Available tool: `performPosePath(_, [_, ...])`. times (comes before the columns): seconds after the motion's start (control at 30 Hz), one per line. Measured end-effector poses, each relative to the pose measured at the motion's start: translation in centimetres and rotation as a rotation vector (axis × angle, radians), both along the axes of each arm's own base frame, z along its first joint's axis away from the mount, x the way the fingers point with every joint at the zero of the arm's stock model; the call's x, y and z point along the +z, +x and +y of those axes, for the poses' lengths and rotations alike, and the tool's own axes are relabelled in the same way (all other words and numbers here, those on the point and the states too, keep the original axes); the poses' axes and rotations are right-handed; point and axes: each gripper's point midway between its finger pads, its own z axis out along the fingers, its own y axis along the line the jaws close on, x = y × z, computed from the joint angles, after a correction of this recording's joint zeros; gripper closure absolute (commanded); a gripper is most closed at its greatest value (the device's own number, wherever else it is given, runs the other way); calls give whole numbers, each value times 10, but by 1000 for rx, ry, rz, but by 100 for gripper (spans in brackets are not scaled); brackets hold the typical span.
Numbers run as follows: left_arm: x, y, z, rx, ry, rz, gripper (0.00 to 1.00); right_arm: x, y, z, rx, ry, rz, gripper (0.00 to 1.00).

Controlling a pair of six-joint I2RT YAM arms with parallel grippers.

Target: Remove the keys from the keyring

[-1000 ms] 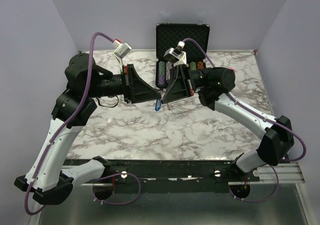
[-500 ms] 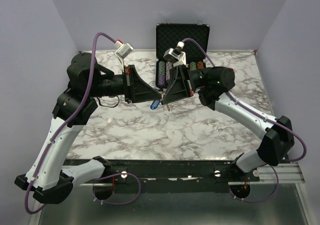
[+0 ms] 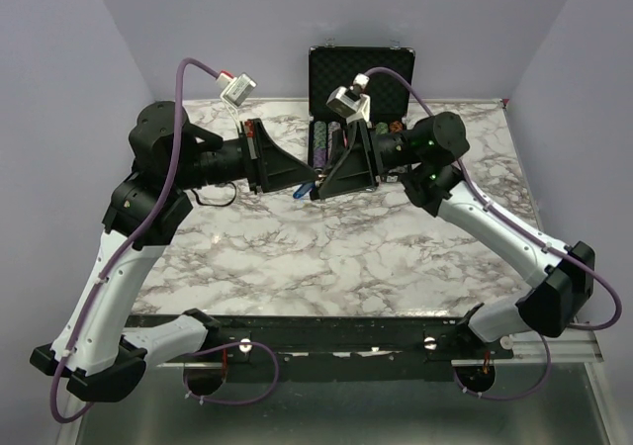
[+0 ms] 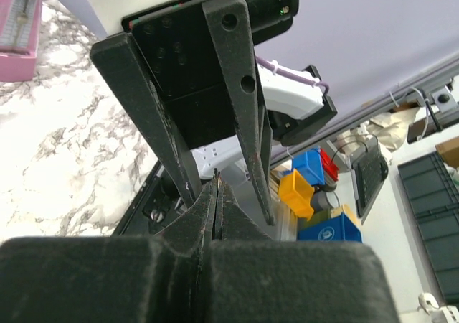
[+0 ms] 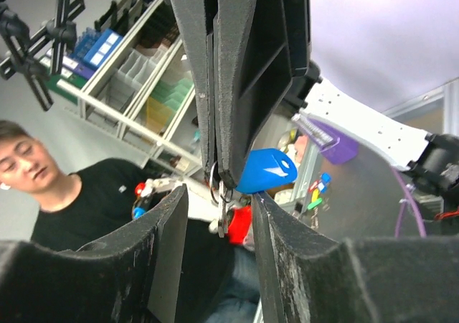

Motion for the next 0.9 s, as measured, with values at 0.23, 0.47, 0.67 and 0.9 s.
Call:
performPosePath(0.23, [11, 17, 3, 92, -41, 17, 100, 10, 21, 9, -190, 23, 15, 50])
performPosePath(0.47, [20, 35, 9, 195, -79, 37, 100, 19, 42, 14, -370, 52, 31, 49])
performPosePath(0.67, [29, 40, 11, 238, -116, 53, 100, 23, 57, 15, -458, 67, 45, 43])
performPosePath(0.9, [45, 35, 15, 245, -169, 27, 100, 27, 68, 12, -549, 85, 61, 31])
